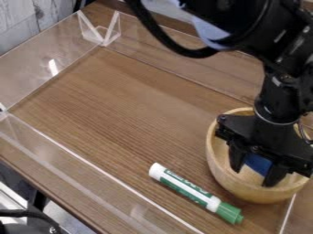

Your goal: Put the blue block in the brown bowl

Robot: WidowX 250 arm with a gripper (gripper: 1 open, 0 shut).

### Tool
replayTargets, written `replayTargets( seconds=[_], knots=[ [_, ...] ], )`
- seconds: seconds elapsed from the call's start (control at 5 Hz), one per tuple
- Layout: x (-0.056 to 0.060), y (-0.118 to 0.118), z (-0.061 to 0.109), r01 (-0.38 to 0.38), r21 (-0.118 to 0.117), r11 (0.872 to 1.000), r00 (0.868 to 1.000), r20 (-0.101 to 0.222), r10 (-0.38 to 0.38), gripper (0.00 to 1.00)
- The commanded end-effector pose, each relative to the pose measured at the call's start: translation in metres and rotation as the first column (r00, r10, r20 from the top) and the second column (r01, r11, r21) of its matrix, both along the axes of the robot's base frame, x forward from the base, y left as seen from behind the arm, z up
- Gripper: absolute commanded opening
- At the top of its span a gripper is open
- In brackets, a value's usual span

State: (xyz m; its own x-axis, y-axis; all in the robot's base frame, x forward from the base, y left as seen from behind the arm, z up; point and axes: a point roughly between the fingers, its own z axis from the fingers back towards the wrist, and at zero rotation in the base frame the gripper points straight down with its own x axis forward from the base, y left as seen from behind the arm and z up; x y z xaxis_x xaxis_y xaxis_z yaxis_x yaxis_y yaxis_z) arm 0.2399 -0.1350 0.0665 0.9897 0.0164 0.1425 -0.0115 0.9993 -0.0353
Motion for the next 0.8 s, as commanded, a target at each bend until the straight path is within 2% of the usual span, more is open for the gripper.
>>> replayTargets(
  seconds=[0.0,0.2,0.4,0.6],
  knots=[
    [0.0035,-0.0016,0.0072,-0.001,-0.016,1.0,1.0,0.022,0.002,0.0],
    [0.0036,-0.0014,0.0069,-0.002,-0.016,1.0,1.0,0.021,0.003,0.0],
    [0.003,-0.0019,0.0066,-0.003,-0.019,1.0,1.0,0.019,0.003,1.0],
    [0.0036,0.0006,0.0112,-0.003,-0.015,1.0,1.0,0.012,0.003,1.0]
  ],
)
